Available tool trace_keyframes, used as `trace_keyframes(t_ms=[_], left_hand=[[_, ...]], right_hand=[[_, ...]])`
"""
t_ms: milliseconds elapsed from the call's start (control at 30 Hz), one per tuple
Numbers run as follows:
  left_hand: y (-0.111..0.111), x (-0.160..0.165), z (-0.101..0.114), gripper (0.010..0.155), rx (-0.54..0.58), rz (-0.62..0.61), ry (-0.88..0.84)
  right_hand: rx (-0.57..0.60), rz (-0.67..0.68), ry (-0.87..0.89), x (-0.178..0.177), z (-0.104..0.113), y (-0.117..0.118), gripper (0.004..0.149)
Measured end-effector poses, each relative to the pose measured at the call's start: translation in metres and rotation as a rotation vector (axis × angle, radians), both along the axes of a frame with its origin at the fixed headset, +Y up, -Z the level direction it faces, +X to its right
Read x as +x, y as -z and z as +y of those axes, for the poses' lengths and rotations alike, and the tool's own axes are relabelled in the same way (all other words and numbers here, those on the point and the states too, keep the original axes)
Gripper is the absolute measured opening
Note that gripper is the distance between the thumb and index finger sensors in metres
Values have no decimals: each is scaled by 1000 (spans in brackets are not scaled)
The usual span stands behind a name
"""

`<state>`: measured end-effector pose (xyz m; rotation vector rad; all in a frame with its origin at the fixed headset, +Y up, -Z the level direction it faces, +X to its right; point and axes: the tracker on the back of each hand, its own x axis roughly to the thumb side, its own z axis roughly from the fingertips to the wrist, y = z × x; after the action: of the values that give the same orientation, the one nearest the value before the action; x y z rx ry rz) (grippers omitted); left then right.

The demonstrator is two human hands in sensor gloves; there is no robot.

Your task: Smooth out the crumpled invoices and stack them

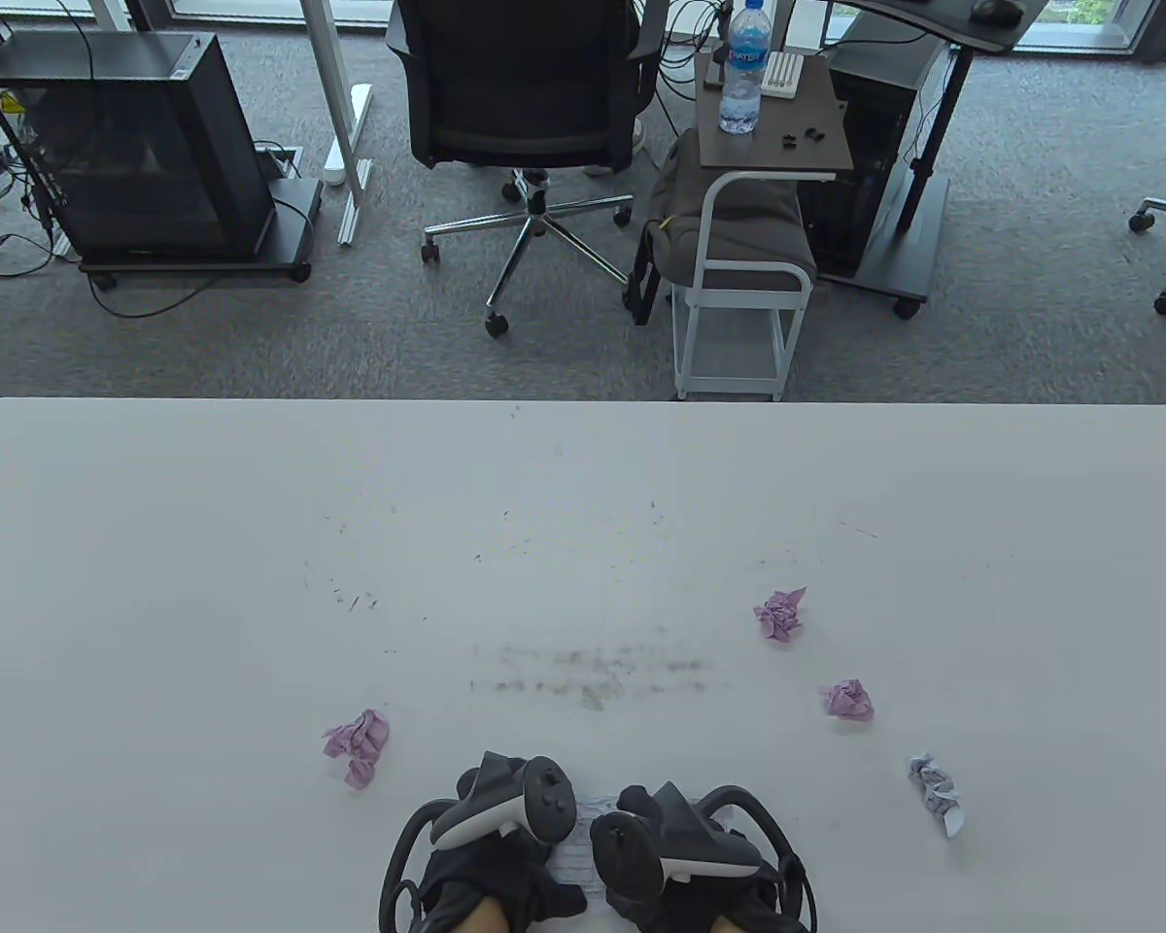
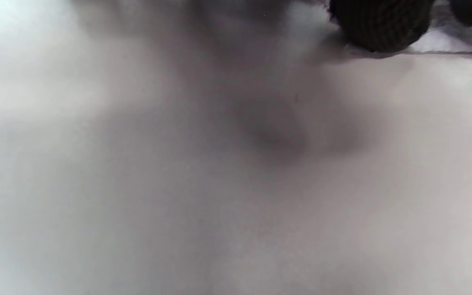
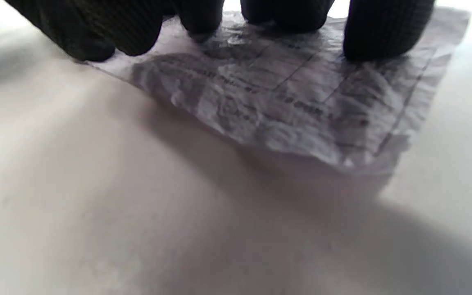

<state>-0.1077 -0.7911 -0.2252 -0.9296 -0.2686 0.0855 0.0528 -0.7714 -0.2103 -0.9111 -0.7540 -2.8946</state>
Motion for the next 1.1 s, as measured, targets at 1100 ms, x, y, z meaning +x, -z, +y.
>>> trace_keyframes(t_ms=[1100], left_hand=[[0, 0, -1, 94, 1, -1, -5]], right_hand=[[97, -357, 41, 57, -1, 23, 64]])
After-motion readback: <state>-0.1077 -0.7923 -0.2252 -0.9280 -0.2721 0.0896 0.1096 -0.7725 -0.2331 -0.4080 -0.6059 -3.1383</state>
